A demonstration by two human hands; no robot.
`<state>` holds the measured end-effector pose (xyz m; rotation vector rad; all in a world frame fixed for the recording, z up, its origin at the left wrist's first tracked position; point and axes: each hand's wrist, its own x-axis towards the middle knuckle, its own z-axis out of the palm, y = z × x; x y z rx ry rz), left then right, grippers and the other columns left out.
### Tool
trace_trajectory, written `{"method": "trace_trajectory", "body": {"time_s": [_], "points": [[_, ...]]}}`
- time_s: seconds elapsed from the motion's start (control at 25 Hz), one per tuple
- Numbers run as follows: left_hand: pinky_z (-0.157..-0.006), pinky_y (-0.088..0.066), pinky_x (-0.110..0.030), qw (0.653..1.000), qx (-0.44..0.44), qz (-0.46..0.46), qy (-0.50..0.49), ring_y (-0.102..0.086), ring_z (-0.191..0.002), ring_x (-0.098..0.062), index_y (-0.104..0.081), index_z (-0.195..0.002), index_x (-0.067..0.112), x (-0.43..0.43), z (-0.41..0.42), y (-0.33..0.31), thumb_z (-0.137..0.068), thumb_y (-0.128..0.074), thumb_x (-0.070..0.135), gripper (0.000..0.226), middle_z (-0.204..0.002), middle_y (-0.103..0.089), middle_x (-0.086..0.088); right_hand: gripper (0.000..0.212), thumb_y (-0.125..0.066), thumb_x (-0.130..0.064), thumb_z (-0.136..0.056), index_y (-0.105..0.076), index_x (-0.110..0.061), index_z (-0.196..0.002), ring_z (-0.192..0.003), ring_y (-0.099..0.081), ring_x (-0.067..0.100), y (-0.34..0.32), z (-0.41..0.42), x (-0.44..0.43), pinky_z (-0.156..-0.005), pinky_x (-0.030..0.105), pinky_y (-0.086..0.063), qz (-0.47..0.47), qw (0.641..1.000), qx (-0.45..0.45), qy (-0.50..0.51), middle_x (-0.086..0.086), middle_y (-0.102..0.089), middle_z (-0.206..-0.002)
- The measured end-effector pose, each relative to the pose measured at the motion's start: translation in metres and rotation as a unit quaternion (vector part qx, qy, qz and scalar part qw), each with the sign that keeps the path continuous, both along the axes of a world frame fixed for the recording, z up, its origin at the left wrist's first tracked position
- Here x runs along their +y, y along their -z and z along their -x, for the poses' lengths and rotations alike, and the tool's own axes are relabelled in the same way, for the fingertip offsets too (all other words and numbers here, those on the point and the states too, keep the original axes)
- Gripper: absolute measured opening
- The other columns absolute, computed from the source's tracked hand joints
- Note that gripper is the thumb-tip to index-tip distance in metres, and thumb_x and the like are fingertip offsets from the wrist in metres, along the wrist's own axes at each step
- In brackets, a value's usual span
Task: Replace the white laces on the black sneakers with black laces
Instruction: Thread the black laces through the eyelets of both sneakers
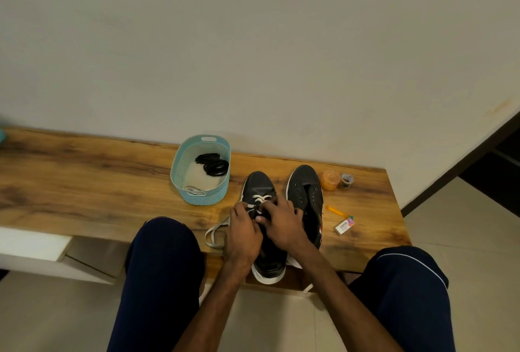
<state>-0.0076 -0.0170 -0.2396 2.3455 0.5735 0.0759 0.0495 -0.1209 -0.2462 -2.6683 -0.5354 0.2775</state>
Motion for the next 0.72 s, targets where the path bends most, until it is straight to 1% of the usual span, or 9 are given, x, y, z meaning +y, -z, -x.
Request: {"method": "trace_trajectory", "body": {"time_s": [0.08, 0.16, 0.2, 0.32, 0.36, 0.44, 0.52, 0.64, 0.72], "points": [[-0.07, -0.048, -0.028, 1.0, 0.0, -0.001, -0.016, -0.062, -0.101, -0.023, -0.039, -0.132, 0.012, 0.0, 0.0, 0.0, -0.094, -0.057, 0.012, 0.042, -0.129, -0.05, -0.007, 0.043, -0.051, -0.055, -0.097, -0.067, -0.015, -0.105, -0.106, -0.053, 0.017, -0.01, -0.006, -0.009, -0.1, 0.042, -0.037, -0.207, 0.965, 0.138, 0.085, 0.003, -0.057, -0.109], [-0.066, -0.047, -0.025, 0.999, -0.005, 0.008, -0.033, -0.059, -0.091, -0.018, -0.04, -0.127, 0.012, 0.002, 0.0, 0.001, -0.092, -0.06, 0.01, 0.039, -0.125, -0.05, -0.007, 0.065, -0.052, -0.062, -0.09, -0.065, 0.001, -0.091, -0.083, -0.057, 0.018, -0.016, -0.013, -0.019, -0.085, 0.036, -0.045, -0.385, 0.882, 0.226, 0.151, 0.007, -0.061, -0.086], [-0.062, -0.043, -0.022, 0.999, -0.009, 0.018, -0.038, -0.055, -0.086, -0.015, -0.041, -0.123, 0.012, 0.002, 0.0, 0.002, -0.092, -0.061, 0.011, 0.037, -0.122, -0.049, -0.006, 0.064, -0.057, -0.06, -0.089, -0.063, 0.004, -0.085, -0.077, -0.055, 0.018, -0.018, -0.014, -0.023, -0.081, 0.036, -0.046, -0.387, 0.883, 0.22, 0.15, 0.009, -0.059, -0.081], [-0.065, -0.036, -0.021, 0.999, -0.006, 0.017, -0.028, -0.046, -0.08, -0.01, -0.049, -0.112, 0.013, 0.003, 0.0, 0.007, -0.093, -0.063, 0.019, 0.024, -0.114, -0.049, -0.005, 0.028, -0.066, -0.036, -0.094, -0.069, -0.009, -0.089, -0.09, -0.054, 0.017, -0.01, -0.015, -0.023, -0.087, 0.038, -0.048, -0.18, 0.979, 0.057, 0.072, 0.004, -0.056, -0.096], [-0.068, -0.036, -0.022, 1.0, 0.001, 0.009, -0.021, -0.045, -0.081, -0.01, -0.052, -0.109, 0.014, 0.003, 0.0, 0.009, -0.093, -0.062, 0.022, 0.02, -0.112, -0.051, -0.004, 0.021, -0.064, -0.033, -0.095, -0.071, -0.014, -0.099, -0.099, -0.052, 0.018, -0.008, -0.014, -0.02, -0.092, 0.041, -0.047, -0.134, 0.99, 0.029, 0.044, 0.002, -0.053, -0.104], [-0.071, -0.036, -0.024, 1.0, 0.008, 0.007, -0.012, -0.047, -0.083, -0.011, -0.055, -0.106, 0.014, 0.005, -0.001, 0.012, -0.094, -0.061, 0.025, 0.018, -0.107, -0.053, -0.003, 0.027, -0.058, -0.039, -0.097, -0.069, -0.022, -0.116, -0.113, -0.044, 0.02, -0.005, -0.01, -0.013, -0.099, 0.046, -0.042, -0.051, 0.999, 0.014, 0.003, 0.0, -0.049, -0.116], [-0.072, -0.038, -0.025, 1.0, 0.006, 0.01, -0.006, -0.05, -0.087, -0.013, -0.057, -0.106, 0.014, 0.005, 0.0, 0.014, -0.094, -0.061, 0.026, 0.018, -0.104, -0.055, -0.002, 0.031, -0.054, -0.042, -0.098, -0.067, -0.025, -0.12, -0.116, -0.04, 0.019, -0.002, -0.004, -0.005, -0.101, 0.047, -0.035, 0.001, 1.0, 0.001, -0.002, -0.001, -0.047, -0.121], [-0.074, -0.039, -0.026, 1.0, 0.005, 0.013, -0.009, -0.054, -0.092, -0.016, -0.057, -0.106, 0.014, 0.007, 0.0, 0.016, -0.094, -0.061, 0.025, 0.016, -0.102, -0.056, -0.001, 0.021, -0.056, -0.03, -0.1, -0.07, -0.016, -0.097, -0.104, -0.047, 0.017, -0.008, -0.001, 0.001, -0.093, 0.042, -0.039, -0.106, 0.992, 0.029, 0.07, -0.001, -0.052, -0.106], [-0.074, -0.04, -0.026, 1.0, 0.008, 0.015, -0.011, -0.052, -0.091, -0.013, -0.058, -0.107, 0.014, 0.008, -0.001, 0.017, -0.095, -0.06, 0.024, 0.016, -0.102, -0.056, -0.001, 0.027, -0.053, -0.023, -0.101, -0.066, -0.01, -0.082, -0.084, -0.053, 0.017, -0.02, -0.006, -0.003, -0.081, 0.041, -0.045, -0.265, 0.947, 0.125, 0.132, 0.001, -0.056, -0.084]]}}
